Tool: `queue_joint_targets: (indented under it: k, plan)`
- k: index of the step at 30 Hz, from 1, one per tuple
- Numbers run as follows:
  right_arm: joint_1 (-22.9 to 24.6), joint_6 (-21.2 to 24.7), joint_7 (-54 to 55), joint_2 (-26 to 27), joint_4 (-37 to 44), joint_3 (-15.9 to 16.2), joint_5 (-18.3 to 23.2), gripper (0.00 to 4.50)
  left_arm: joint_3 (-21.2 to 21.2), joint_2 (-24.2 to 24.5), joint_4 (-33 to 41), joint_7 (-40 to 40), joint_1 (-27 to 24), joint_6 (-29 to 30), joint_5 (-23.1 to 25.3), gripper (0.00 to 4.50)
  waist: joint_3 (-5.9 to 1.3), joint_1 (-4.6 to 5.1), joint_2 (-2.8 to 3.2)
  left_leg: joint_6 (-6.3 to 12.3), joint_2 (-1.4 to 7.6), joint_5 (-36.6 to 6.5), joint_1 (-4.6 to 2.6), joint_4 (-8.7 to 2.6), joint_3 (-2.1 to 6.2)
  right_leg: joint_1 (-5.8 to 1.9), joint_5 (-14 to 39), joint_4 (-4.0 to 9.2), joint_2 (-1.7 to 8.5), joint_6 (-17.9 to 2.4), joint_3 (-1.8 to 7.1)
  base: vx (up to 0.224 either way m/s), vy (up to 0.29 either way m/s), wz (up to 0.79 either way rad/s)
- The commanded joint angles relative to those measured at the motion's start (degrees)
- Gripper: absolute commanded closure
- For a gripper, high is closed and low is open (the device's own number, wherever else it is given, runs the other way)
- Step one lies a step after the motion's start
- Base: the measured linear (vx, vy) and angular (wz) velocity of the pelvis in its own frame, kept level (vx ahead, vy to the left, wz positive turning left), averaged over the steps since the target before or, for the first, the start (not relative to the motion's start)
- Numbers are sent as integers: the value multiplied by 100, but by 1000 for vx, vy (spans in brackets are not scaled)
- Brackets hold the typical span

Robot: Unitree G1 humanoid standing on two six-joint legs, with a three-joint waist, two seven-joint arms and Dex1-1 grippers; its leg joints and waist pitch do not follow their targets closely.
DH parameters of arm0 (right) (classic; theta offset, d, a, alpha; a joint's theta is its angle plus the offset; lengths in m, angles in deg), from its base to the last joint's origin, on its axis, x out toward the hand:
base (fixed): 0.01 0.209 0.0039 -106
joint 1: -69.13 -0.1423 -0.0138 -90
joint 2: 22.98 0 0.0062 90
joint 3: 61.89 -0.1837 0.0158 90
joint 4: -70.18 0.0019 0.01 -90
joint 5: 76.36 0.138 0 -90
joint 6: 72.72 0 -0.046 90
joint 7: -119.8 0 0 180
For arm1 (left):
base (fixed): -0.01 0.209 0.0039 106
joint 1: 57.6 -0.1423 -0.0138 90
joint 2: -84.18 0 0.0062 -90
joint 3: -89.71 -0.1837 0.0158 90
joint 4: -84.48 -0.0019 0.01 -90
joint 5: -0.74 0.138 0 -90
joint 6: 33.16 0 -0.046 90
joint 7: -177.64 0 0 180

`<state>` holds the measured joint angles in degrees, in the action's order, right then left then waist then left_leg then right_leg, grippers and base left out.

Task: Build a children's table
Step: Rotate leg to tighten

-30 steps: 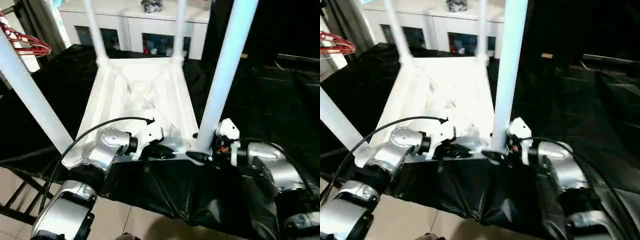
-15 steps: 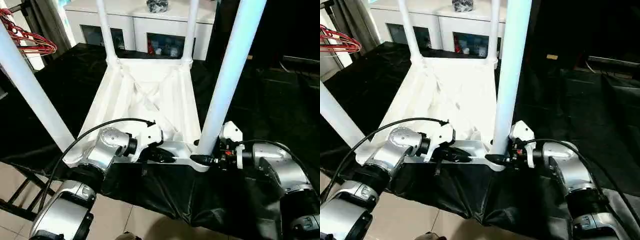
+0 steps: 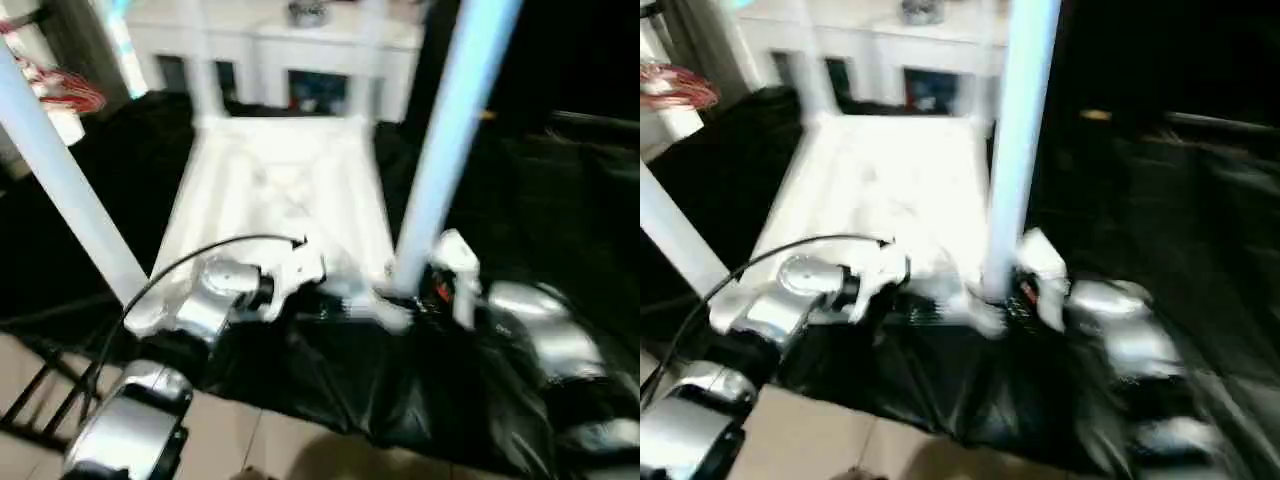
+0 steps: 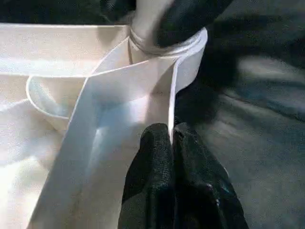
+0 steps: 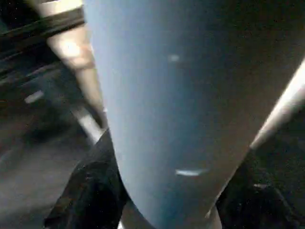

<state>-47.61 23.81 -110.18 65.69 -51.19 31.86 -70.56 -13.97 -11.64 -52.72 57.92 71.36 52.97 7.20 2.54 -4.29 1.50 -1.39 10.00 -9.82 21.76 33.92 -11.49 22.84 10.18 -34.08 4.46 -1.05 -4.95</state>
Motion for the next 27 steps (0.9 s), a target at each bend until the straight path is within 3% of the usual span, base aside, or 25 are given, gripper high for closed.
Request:
queue_joint_targets:
  k: [1, 2, 3, 4, 8, 9, 10, 11, 12, 15, 18, 19, 26, 27]
  plan:
    - [9, 126, 995, 580, -588, 196, -220, 248, 132, -457, -33, -892, 276, 193, -15, 450, -302, 25, -106, 66, 357, -1790, -108, -439, 237, -236, 2579, 568, 535, -854, 280, 0, 0, 0]
    - [-28, 130, 1336, 708, -699, 139, -259, 250, 152, -562, -85, -1106, 318, 265, 5, 450, -292, 51, -92, 41, 357, -1829, -119, -441, 234, -206, 2598, 566, 528, -851, 290, 0, 0, 0]
    - [-28, 130, 1336, 708, -699, 139, -259, 250, 152, -562, -85, -1106, 318, 265, 5, 450, -260, 105, -92, -2, 338, -2058, -175, -445, 237, -162, 2865, 620, 511, -811, 271, 0, 0, 0]
    - [-76, 196, 2066, 1040, -881, 20, -293, 251, 168, -821, -225, -1564, 431, 384, 57, 450, -263, 116, -106, 15, 320, -2173, -195, -424, 247, -177, 3127, 658, 533, -727, 260, 0, 0, 0]
    - [-150, 166, 2631, 1359, -1051, -96, -311, 251, 119, -1033, -338, -1850, 513, 429, 116, 450, -240, 164, -79, -18, 322, -2463, -257, -446, 274, -145, 3480, 743, 531, -546, 232, 0, 0, 0]
    - [-194, 107, 2715, 1443, -1121, -143, -308, 251, 105, -1078, -359, -1907, 526, 431, 132, 450, -253, 180, -14, -33, 328, -2532, -265, -465, 286, -149, 3348, 738, 526, -567, 227, 0, 0, 0]
    - [-230, 20, 2763, 1490, -1173, -165, -316, 251, 90, -1104, -372, -1924, 532, 414, 144, 450, -269, 212, -41, -34, 338, -2509, -225, -497, 302, -203, 3115, 724, 517, -594, 211, 0, 0, 0]
    - [-268, -95, 2706, 1531, -1231, -189, -287, 251, 72, -1121, -384, -1941, 538, 387, 163, 450, -282, 204, -38, -27, 353, -2488, -214, -509, 296, -198, 2891, 703, 521, -645, 229, 0, 0, 0]
    - [-286, -150, 2626, 1549, -1244, -228, -221, 216, 51, -1119, -388, -1919, 537, 357, 175, 450, -271, 212, -42, -9, 345, -2535, -234, -498, 278, -175, 2793, 699, 515, -717, 240, 0, 0, 0]
    - [-316, -130, 2457, 1563, -1208, -393, -10, 182, 28, -1081, -368, -1802, 518, 267, 171, 450, -278, 215, -37, 80, 338, -2479, -211, -499, 262, -201, 2668, 687, 534, -798, 255, 0, 0, 0]
    - [-300, -196, 2318, 1424, -1139, -310, -90, 162, -8, -995, -338, -1585, 480, 105, 150, 450, -277, 210, -36, 89, 349, -2415, -200, -505, 263, -205, 2642, 675, 536, -820, 254, 0, 0, 0]
    - [-287, -320, 2224, 1269, -1096, -189, -225, 136, -28, -914, -285, -1390, 432, -5, 117, 450, -276, 209, -36, 89, 349, -2406, -200, -505, 261, -203, 2632, 677, 536, -825, 257, 0, 0, 0]
    - [-243, -607, 1272, 775, -914, 73, -356, 136, -34, -645, -172, -874, 342, -179, -6, 450, -292, 158, -37, 233, 351, -2093, -182, -481, 216, -234, 2239, 637, 538, -968, 283, 0, 0, 0]
    - [-158, -678, 698, 546, -704, 172, -297, 136, -15, -528, -97, -560, 305, -238, -111, 450, -303, 120, -38, 305, 355, -1950, -156, -477, 211, -276, 2079, 615, 536, -1006, 276, 0, 0, 0]
